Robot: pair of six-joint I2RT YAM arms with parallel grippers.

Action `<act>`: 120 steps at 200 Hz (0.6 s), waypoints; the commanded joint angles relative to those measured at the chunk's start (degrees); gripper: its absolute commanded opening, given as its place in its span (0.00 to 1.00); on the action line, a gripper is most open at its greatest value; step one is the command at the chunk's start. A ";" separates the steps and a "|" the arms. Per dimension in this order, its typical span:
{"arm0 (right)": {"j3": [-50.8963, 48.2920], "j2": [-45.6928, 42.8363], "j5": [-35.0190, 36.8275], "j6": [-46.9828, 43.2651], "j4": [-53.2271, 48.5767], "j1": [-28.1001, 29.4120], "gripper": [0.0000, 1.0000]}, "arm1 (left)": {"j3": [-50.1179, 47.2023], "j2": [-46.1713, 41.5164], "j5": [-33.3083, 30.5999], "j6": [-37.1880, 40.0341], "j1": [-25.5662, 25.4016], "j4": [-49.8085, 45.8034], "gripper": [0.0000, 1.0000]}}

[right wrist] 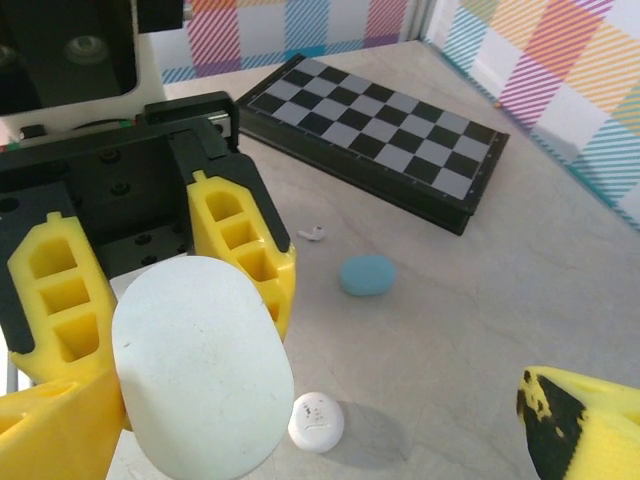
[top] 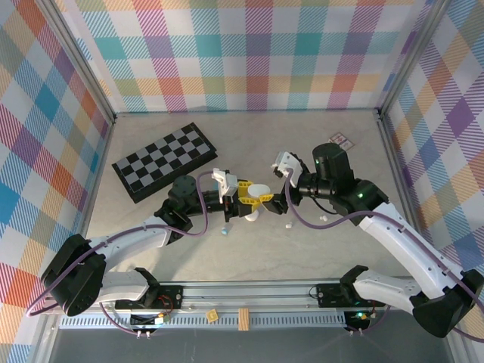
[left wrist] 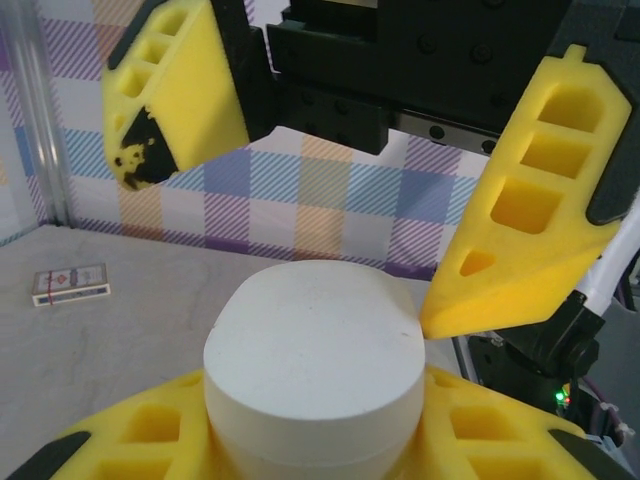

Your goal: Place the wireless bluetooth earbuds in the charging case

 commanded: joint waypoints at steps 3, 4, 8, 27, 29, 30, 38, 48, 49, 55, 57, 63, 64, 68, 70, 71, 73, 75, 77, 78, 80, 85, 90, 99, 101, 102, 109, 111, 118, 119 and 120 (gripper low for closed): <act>-0.98 -1.73 7.85 3.96 7.45 -0.30 0.99 | 1.16 -0.66 3.34 -0.21 -0.59 2.27 0.34; -0.93 -1.73 7.85 4.07 7.52 -0.35 0.99 | 1.16 -0.68 3.36 -0.21 -0.59 2.31 0.34; -0.85 -1.69 8.33 4.40 7.73 -0.44 1.00 | 1.16 -0.69 3.41 -0.27 -0.52 2.27 0.34; -0.23 -1.38 9.07 5.42 8.03 -0.39 1.00 | 1.04 -0.48 3.63 -0.28 -0.57 2.65 0.34; -0.20 -1.23 9.18 5.61 8.05 -0.39 1.00 | 1.07 -0.50 3.65 -0.35 -0.55 2.73 0.34; -0.15 -1.22 9.24 5.73 8.12 -0.39 1.00 | 1.07 -0.46 3.78 -0.32 -0.53 2.72 0.34; 0.03 -0.89 9.51 6.15 8.28 -0.35 1.00 | 1.06 -0.43 3.70 -0.20 -0.59 2.79 0.34; -0.01 -0.63 10.25 6.67 8.85 -0.39 1.00 | 1.07 -0.43 3.85 -0.26 -0.55 2.89 0.34; -0.01 -0.47 10.50 6.89 9.13 -0.39 1.00 | 1.07 -0.43 3.87 -0.32 -0.58 2.93 0.34; 0.06 -0.26 10.97 7.47 9.40 -0.40 1.00 | 0.99 -0.51 3.90 -0.36 -0.53 3.03 0.33; 0.12 -0.14 11.01 7.51 9.44 -0.40 1.00 | 0.99 -0.47 3.83 -0.30 -0.60 3.05 0.34; 0.29 0.15 11.06 7.52 9.41 -0.39 1.00 | 0.91 -0.51 3.85 -0.38 -0.55 3.06 0.34; 0.32 0.22 11.01 7.52 9.38 -0.39 1.00 | 0.90 -0.47 3.87 -0.42 -0.53 3.14 0.34; 0.49 0.35 10.97 7.60 9.21 -0.39 1.00 | 0.83 -0.62 3.90 -0.45 -0.57 3.19 0.33; 0.58 0.43 10.86 7.67 9.18 -0.44 1.00 | 0.82 -0.63 3.87 -0.46 -0.55 3.22 0.33; 0.59 0.49 10.83 7.68 9.13 -0.42 1.00 | 0.81 -0.66 3.89 -0.46 -0.57 3.27 0.34; 0.64 0.52 10.81 7.69 9.10 -0.40 1.00 | 0.72 -0.70 3.89 -0.53 -0.55 3.35 0.34; 0.72 0.61 10.73 7.69 9.09 -0.40 1.00 | 0.72 -0.76 3.85 -0.57 -0.59 3.35 0.33; 0.77 0.70 10.60 7.70 9.04 -0.37 1.00 | 0.68 -0.77 3.82 -0.55 -0.59 3.37 0.33; 0.82 0.71 10.56 7.70 9.01 -0.38 1.00 | 0.66 -0.77 3.81 -0.64 -0.55 3.39 0.33; 0.93 0.89 10.35 7.76 8.83 -0.41 1.00 | 0.57 -0.84 3.77 -0.70 -0.59 3.49 0.34; 1.16 1.03 10.00 7.72 8.56 -0.39 1.00 | 0.46 -0.87 3.65 -0.71 -0.58 3.49 0.34; 1.34 1.08 9.56 7.63 8.34 -0.40 1.00 | 0.38 -1.02 3.49 -0.80 -0.58 3.49 0.34; 1.40 0.97 8.32 7.48 8.08 -0.39 0.99 | 0.20 -1.27 3.28 -0.81 -0.59 3.49 0.34; 1.40 0.85 8.07 7.40 8.04 -0.37 0.99 | 0.20 -1.30 3.28 -0.81 -0.57 3.52 0.33; 1.40 0.79 7.85 7.37 8.03 -0.38 0.99 | 0.15 -1.30 3.24 -0.81 -0.54 3.50 0.33; 1.27 0.44 6.60 7.05 8.05 -0.41 0.99 | 0.03 -1.33 3.05 -0.86 -0.57 3.52 0.33; 1.23 0.35 6.18 6.96 8.08 -0.40 0.99 | -0.02 -1.38 2.98 -0.89 -0.55 3.57 0.34; 1.14 0.00 4.93 6.74 8.09 -0.37 0.99 | -0.11 -1.40 2.76 -0.88 -0.60 3.59 0.33; 1.18 -0.03 4.74 6.69 8.06 -0.38 0.99 | -0.18 -1.44 2.76 -0.85 -0.55 3.63 0.34; 1.20 -0.09 4.65 6.67 8.04 -0.39 0.99 | -0.17 -1.42 2.76 -0.83 -0.53 3.69 0.34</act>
